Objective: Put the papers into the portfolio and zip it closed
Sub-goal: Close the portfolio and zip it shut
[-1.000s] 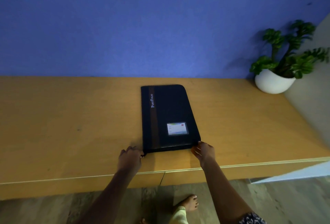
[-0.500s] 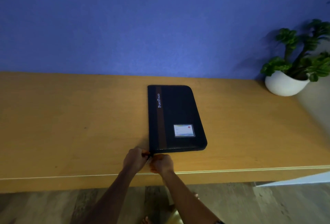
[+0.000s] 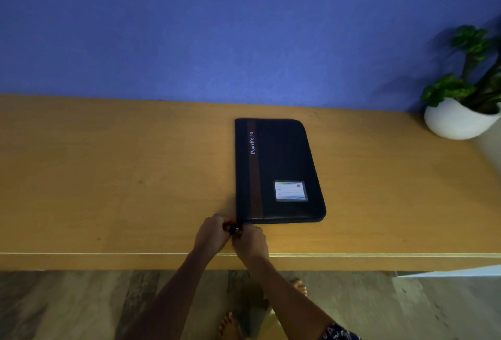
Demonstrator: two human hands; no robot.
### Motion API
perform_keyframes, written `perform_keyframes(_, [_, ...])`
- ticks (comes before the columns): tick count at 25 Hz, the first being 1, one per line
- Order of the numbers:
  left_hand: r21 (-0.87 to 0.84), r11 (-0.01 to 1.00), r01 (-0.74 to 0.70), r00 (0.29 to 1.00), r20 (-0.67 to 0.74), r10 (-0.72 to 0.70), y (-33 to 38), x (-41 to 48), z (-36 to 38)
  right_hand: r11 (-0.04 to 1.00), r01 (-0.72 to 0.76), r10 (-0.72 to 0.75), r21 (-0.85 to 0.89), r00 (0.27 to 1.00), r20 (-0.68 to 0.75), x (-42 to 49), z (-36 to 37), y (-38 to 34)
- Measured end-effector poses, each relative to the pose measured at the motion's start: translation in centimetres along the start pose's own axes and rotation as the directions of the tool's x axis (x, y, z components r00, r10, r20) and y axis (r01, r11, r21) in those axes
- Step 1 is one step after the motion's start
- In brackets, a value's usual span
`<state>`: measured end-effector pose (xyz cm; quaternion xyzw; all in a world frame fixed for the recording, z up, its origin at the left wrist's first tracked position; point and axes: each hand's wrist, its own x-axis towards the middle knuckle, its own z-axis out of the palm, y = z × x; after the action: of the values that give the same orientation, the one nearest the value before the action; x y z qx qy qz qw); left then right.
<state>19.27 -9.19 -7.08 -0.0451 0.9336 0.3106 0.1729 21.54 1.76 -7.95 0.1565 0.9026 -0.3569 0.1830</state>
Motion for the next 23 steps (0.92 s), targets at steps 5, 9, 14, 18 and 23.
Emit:
perform_keyframes(5, [0.246, 0.967, -0.063, 0.997, -0.028, 0.072, 0.1, -0.1, -0.3, 0.972, 0.153, -0.160, -0.178, 0.987, -0.028, 0.0, -0.6, 1.3])
perform_keyframes(9, [0.299, 0.943, -0.145, 0.987, -0.024, 0.160, 0.2, -0.7, 0.7, 0.973, 0.137, -0.156, -0.186, 0.984, -0.088, 0.0, -1.7, 3.0])
perform_keyframes(14, [0.315, 0.938, -0.145, 0.984, -0.050, 0.170, -0.9, -0.8, 0.5, 0.996, -0.085, 0.091, 0.036, 0.969, -0.231, 1.3, -6.3, 7.0])
perform_keyframes(18, [0.355, 0.921, -0.159, 0.984, -0.019, 0.178, -1.5, -0.1, -0.2, 0.975, -0.219, 0.210, 0.026, 0.885, -0.415, 3.2, -11.9, 12.4])
perform_keyframes(23, [0.445, 0.866, -0.227, 0.957, -0.062, 0.283, 0.0, -0.3, 0.6, 0.989, -0.149, 0.132, -0.006, 0.889, -0.439, 4.2, -13.1, 14.7])
